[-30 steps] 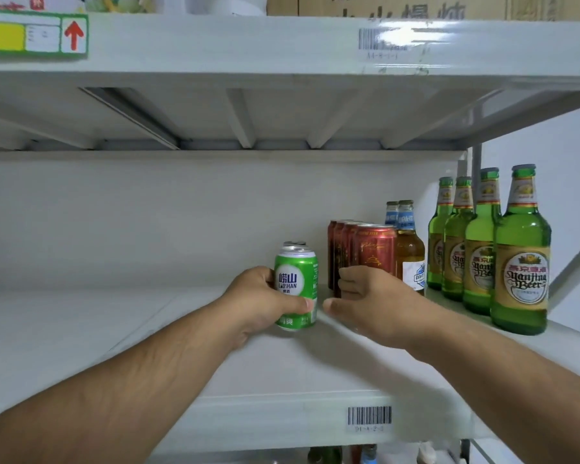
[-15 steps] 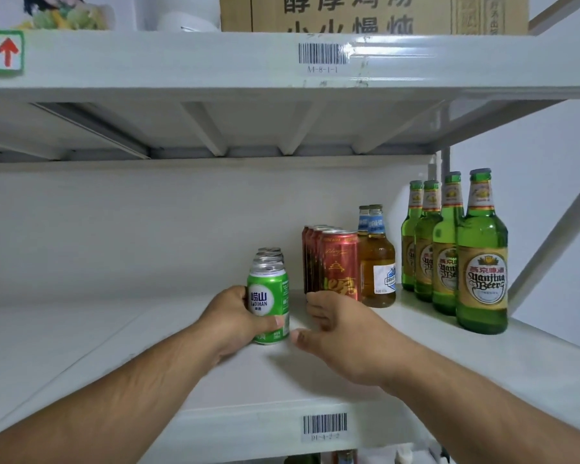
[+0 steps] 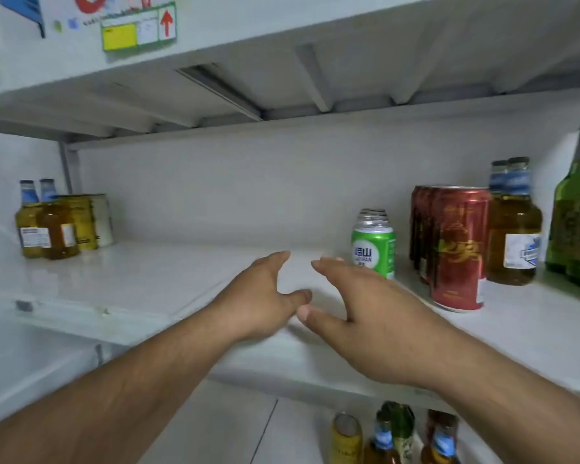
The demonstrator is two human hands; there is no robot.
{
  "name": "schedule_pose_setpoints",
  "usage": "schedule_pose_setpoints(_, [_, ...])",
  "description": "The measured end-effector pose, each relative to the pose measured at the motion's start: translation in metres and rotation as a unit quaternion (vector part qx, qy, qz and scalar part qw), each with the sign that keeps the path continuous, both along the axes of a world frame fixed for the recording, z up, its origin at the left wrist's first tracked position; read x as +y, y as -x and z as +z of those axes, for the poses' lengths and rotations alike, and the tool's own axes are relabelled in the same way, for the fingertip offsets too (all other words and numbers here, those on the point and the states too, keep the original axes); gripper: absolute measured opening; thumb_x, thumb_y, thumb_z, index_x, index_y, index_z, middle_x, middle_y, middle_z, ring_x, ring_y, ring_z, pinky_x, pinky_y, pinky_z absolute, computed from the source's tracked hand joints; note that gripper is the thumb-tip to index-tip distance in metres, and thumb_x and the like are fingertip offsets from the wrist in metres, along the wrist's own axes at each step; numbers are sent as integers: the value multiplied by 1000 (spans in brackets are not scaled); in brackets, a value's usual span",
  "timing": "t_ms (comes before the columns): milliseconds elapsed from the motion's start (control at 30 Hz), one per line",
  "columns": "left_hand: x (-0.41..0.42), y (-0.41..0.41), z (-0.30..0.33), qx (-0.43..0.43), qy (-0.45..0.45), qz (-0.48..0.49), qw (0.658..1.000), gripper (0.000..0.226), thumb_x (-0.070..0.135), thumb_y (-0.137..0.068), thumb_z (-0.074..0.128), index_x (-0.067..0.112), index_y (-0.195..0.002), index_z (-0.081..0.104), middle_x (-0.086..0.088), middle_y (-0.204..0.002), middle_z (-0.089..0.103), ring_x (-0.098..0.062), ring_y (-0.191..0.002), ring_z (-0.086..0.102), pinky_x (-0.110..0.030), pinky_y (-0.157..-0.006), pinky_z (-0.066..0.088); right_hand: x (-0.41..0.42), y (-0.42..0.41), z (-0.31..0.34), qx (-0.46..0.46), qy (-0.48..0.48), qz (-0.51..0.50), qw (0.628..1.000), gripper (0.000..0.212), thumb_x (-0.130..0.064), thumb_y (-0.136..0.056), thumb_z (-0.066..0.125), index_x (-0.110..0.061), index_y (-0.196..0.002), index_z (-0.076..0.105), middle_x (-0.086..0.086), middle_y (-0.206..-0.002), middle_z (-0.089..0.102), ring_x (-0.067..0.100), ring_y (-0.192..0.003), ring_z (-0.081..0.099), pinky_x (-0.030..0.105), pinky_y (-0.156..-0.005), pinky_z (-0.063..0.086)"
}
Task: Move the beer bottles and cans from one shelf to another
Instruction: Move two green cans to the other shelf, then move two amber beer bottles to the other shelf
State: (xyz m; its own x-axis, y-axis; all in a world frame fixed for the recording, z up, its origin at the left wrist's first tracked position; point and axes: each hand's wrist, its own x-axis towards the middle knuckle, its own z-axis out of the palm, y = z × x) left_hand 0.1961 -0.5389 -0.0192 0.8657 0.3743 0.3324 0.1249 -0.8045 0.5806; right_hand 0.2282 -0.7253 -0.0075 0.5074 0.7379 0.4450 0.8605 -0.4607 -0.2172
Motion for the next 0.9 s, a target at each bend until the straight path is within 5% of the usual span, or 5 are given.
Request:
schedule_pose_setpoints(200, [72, 94, 0, 33, -107, 110, 988, 83, 55, -95, 59, 33, -163, 17, 14, -169, 17, -11, -153, 23, -30, -121, 26, 84, 50, 4, -15, 47, 77, 996, 75, -60, -99, 38, -25, -160, 11, -7, -167, 7, 8, -152, 0, 31, -123, 12])
schedule_pose_setpoints(333, [126, 170, -1, 52, -90, 189, 976, 84, 58, -94, 59, 34, -163, 16, 12, -169, 18, -15, -153, 24, -34, -121, 30, 148, 96, 9, -6, 64, 110, 992, 77, -60, -99, 37, -22, -160, 10, -5, -167, 6, 12, -153, 2, 32, -123, 12])
schedule_pose_setpoints(667, [235, 326, -10, 64, -36, 275, 959, 84, 52, -95, 61, 29, -163, 19, 6, -168, 25, -19, -149, 35, -34, -118, 35, 297, 221, 20, -3, 132, 103, 986, 69, -57, -97, 47, -20, -153, 31, 1, -156, 37, 24, -139, 38, 39, -110, 38])
schedule_pose_setpoints(900, [279, 370, -10, 50, -21, 279, 959, 84, 51, -94, 62, 28, -163, 19, 6, -167, 28, -20, -147, 38, -39, -117, 39, 365, 252, 23, -19, 148, 61, 987, 71, -59, -95, 48, -19, -151, 33, 3, -151, 44, 26, -133, 45, 40, -105, 43])
